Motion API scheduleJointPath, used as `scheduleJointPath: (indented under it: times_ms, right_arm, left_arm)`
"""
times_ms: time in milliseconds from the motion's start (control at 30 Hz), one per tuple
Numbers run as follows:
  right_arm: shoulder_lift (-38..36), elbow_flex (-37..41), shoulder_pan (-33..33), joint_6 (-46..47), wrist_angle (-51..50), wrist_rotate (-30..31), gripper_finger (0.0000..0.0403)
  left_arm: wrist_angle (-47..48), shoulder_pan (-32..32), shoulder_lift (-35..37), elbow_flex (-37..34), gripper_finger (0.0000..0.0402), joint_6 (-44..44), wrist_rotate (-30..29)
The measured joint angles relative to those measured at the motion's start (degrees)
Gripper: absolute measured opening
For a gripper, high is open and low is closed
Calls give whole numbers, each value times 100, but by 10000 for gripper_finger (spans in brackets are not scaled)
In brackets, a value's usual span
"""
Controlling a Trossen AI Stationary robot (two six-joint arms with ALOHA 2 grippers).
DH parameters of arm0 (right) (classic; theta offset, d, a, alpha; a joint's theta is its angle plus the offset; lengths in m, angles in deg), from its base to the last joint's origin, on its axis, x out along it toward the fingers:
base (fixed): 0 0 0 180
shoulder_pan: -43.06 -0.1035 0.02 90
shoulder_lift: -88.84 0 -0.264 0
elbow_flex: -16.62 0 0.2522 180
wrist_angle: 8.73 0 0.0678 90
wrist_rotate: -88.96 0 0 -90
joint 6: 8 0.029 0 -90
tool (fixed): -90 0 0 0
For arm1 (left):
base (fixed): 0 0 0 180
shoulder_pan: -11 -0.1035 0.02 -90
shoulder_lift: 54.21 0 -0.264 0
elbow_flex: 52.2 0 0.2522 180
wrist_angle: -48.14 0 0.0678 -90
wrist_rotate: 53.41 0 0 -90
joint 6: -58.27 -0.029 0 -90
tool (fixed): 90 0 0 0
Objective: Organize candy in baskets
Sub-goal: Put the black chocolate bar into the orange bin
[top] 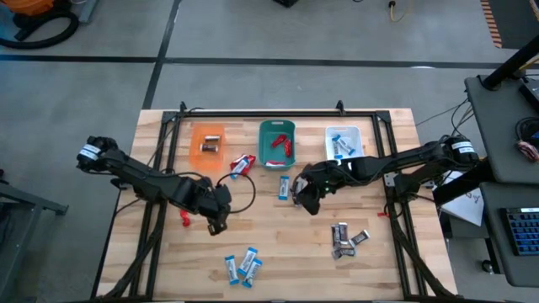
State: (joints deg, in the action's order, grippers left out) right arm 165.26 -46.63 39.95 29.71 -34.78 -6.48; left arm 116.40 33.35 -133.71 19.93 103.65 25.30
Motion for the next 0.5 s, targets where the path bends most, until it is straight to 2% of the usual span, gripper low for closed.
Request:
scheduleJointPath:
  times_ms: [133, 300, 500]
  right_arm:
    - [64, 0, 0, 379, -155, 395, 66]
    - [152, -102, -7, 630, -291, 459, 57]
    - [583, -1037, -173, 806, -1810, 1219, 56]
  left_arm:
    - [9, 0, 0, 0, 113, -247, -121]
    - [105, -3, 0, 0, 111, -540, -329]
    - [124, -5, 0, 0, 111, -924, -510]
